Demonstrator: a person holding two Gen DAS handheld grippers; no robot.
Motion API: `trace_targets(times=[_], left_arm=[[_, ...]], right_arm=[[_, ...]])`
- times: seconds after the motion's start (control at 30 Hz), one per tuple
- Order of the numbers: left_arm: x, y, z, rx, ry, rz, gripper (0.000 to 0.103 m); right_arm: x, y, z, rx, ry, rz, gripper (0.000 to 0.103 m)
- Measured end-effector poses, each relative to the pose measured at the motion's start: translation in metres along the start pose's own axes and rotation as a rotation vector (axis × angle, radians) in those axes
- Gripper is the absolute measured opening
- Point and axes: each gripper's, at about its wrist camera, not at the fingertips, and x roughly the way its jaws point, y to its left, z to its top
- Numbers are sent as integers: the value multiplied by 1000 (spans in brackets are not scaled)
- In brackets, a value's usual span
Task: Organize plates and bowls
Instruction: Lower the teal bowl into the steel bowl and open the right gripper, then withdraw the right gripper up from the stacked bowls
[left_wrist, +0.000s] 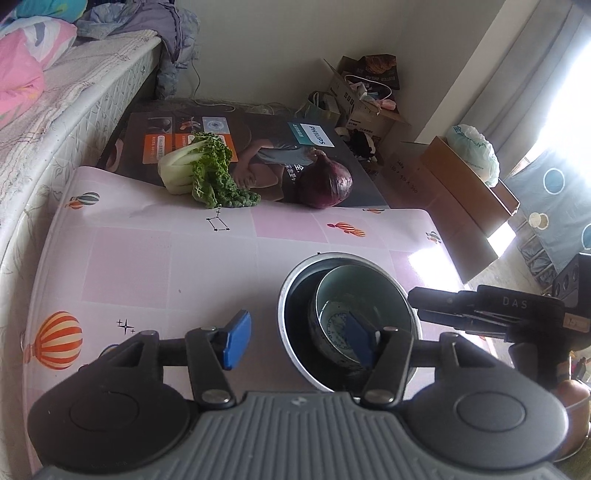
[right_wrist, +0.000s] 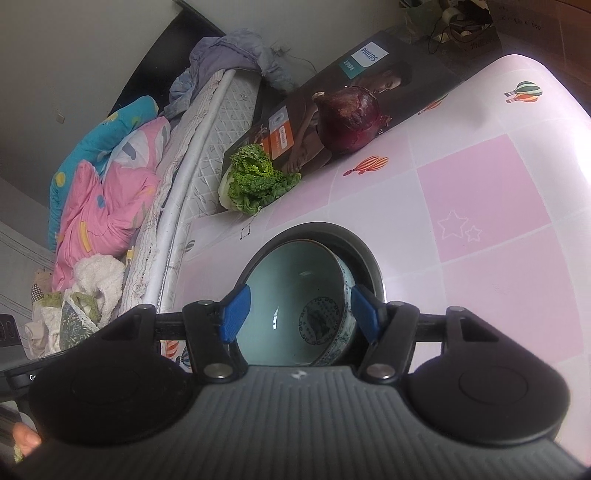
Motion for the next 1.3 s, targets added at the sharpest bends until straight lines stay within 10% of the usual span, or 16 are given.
trace_targets(times=[0.63, 1.0, 1.3], left_arm=[[-171, 41, -169, 35, -102, 99, 82], [-186, 84, -281, -121, -122, 166, 82], [-170, 92, -308, -78, -101, 220, 79]], right_arm=[[-192, 24, -231, -21, -284, -90, 68], [-163, 62, -356, -72, -185, -57, 68], [-109, 98, -397, -169, -19, -25, 68]])
